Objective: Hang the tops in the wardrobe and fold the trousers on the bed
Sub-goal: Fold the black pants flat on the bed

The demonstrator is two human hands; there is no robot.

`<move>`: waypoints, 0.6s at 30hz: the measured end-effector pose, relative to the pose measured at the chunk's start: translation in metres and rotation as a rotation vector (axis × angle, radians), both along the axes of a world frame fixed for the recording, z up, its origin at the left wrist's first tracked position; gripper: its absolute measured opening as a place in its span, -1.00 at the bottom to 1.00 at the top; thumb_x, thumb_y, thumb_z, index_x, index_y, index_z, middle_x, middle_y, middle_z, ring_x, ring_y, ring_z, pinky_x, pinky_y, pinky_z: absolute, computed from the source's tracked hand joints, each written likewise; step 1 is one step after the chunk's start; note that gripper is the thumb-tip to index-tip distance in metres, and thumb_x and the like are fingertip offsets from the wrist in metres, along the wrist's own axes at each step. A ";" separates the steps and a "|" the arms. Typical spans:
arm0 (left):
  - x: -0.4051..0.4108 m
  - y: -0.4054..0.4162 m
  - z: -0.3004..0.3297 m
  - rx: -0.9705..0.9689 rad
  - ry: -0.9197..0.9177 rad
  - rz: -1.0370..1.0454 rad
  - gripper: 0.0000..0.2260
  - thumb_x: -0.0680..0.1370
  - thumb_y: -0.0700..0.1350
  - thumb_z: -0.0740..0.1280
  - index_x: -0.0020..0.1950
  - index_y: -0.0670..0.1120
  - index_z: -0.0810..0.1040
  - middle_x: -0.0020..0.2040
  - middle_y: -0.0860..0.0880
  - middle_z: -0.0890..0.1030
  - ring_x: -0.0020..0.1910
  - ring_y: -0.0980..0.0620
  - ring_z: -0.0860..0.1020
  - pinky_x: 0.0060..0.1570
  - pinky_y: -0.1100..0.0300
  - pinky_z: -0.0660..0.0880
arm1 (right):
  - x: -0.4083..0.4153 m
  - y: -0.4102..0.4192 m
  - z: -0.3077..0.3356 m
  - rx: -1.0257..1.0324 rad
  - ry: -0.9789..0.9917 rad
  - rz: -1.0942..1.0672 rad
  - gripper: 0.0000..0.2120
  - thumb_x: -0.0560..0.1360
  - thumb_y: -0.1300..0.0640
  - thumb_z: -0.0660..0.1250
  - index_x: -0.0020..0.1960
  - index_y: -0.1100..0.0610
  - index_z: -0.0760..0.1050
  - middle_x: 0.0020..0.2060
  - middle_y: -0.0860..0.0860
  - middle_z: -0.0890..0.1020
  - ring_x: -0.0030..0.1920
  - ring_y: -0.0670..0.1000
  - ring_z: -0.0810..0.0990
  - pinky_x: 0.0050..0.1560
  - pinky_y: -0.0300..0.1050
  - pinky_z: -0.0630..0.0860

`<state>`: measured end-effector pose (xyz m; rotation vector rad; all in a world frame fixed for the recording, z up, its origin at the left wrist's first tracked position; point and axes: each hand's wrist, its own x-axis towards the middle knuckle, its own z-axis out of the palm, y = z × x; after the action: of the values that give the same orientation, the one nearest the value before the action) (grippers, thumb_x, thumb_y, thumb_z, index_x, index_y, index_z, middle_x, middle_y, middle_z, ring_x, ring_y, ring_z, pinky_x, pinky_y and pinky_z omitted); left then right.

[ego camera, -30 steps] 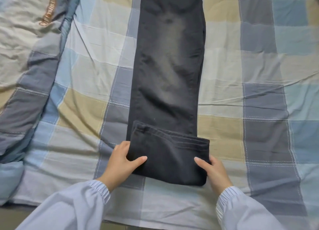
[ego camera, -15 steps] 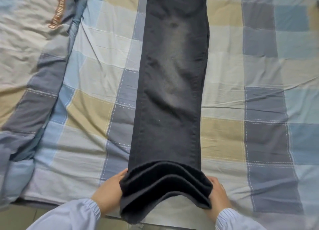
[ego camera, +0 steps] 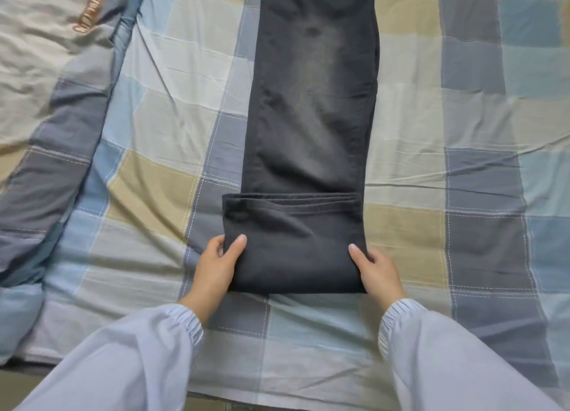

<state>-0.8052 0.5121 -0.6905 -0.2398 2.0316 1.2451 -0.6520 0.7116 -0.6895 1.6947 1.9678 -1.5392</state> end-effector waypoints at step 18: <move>0.020 0.005 -0.005 -0.404 0.237 -0.254 -0.78 0.57 0.01 0.25 0.14 -0.06 0.36 -0.02 -0.04 0.55 0.06 -0.16 0.51 0.00 0.04 0.44 | 0.012 -0.023 -0.010 0.221 -0.376 0.040 -0.64 0.53 -0.12 0.18 0.07 0.15 0.51 0.07 0.09 0.61 0.10 0.18 0.52 0.01 -0.03 0.40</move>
<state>-0.7848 0.5169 -0.6952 -0.0185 2.4222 0.7275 -0.6404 0.6885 -0.6995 1.8471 2.0064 -0.9299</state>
